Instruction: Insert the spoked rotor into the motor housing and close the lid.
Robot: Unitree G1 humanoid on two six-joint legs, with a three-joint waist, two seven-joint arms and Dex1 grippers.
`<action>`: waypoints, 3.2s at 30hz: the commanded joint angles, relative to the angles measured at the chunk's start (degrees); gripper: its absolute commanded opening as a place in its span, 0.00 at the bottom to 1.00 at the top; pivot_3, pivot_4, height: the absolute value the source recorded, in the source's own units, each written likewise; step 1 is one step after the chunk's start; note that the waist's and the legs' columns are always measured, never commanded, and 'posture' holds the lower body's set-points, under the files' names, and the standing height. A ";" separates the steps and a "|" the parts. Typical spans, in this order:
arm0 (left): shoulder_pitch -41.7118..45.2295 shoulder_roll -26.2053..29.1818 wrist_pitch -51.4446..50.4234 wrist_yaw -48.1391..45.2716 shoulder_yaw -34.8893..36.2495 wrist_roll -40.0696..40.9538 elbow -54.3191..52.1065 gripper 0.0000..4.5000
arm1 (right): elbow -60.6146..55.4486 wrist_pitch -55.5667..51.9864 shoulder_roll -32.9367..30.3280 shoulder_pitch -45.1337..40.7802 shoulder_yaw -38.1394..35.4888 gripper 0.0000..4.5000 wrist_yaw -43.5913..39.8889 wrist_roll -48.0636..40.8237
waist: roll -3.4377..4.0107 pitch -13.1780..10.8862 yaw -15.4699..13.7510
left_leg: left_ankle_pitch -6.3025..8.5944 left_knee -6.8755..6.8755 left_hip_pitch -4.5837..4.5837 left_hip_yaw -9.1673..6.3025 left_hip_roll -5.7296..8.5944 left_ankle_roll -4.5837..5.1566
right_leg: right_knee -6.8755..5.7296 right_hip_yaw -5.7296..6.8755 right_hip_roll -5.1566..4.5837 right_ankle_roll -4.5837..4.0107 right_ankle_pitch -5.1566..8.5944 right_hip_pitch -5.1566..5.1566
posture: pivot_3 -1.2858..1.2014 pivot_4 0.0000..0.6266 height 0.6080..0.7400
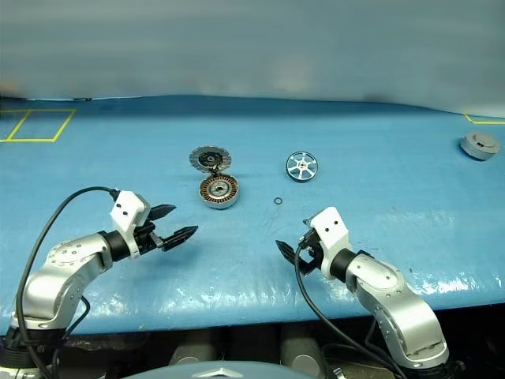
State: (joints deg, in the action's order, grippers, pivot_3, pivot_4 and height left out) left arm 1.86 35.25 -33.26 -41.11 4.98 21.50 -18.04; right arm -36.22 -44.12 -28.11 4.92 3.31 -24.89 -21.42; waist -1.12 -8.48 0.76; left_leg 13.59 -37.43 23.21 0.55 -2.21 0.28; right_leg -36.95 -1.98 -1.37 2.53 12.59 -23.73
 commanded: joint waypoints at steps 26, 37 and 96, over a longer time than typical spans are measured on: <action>47.70 4.93 9.45 -32.55 -31.18 -18.47 37.34 1.00 | -0.81 4.11 4.26 1.34 1.49 0.99 2.12 1.69 | -0.05 -0.10 -0.15 | 0.05 -0.26 0.47 -0.22 0.10 0.11 | 0.02 0.19 0.07 0.10 -0.01 -0.15 | 0.52 0.24 1.00; 60.38 -2.15 19.89 -43.42 -37.79 -29.07 60.29 1.00 | -1.62 5.41 5.57 3.38 1.19 0.99 3.87 2.33 | -0.07 -0.12 0.02 | 0.09 -0.44 0.56 -0.25 0.08 0.17 | -0.02 0.18 0.10 0.12 -0.02 -0.16 | 0.52 0.24 1.00; 77.50 -18.24 23.70 -44.40 -41.91 -49.32 83.99 1.00 | -0.50 5.59 6.25 2.78 2.50 0.99 3.16 2.57 | -0.12 -0.15 -0.01 | 0.14 -0.73 0.68 -0.33 0.13 0.27 | -0.08 0.16 0.09 0.56 -0.27 -0.11 | 0.52 0.24 1.00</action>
State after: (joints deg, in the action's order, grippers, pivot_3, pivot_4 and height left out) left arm 77.25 17.06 -10.23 -85.99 -38.20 -27.41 65.95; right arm -34.98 -39.37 -22.02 8.09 6.19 -21.70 -18.50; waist -1.24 -8.63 0.75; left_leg 13.74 -38.17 23.89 0.22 -2.08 0.55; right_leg -37.03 -1.82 -1.28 3.08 12.33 -23.85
